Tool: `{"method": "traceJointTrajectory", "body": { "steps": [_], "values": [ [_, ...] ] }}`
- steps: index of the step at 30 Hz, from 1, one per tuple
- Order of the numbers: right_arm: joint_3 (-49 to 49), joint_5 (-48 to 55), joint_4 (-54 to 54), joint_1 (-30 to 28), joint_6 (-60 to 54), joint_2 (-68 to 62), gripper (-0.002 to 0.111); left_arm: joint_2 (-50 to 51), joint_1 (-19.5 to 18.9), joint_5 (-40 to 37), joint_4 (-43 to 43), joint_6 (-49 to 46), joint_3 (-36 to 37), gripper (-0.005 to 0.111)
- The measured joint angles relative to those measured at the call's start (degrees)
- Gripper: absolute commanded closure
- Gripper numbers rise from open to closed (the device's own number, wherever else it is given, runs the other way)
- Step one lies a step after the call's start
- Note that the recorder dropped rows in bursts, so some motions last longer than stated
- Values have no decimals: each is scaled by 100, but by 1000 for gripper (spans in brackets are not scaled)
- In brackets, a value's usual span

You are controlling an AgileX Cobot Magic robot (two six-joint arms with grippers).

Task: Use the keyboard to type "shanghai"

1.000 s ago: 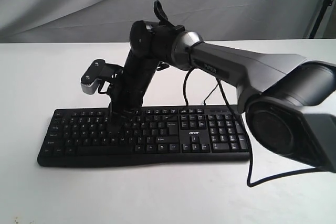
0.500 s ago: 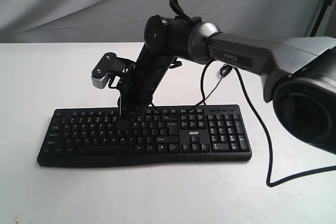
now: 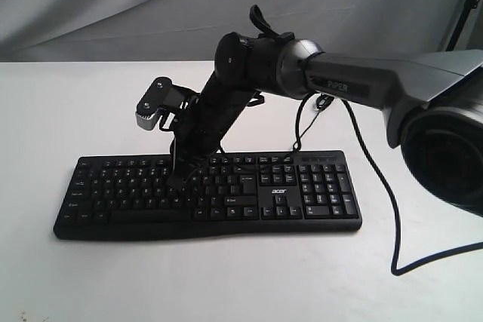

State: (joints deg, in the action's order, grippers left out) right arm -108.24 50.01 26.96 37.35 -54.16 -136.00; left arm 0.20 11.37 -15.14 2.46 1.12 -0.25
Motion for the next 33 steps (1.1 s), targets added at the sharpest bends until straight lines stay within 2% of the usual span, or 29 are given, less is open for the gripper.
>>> {"method": "traceJointTrajectory", "body": {
  "steps": [33],
  "values": [
    [14, 59, 149, 0, 12, -133, 108, 0, 0, 0, 0, 0, 0, 107]
  ]
}}
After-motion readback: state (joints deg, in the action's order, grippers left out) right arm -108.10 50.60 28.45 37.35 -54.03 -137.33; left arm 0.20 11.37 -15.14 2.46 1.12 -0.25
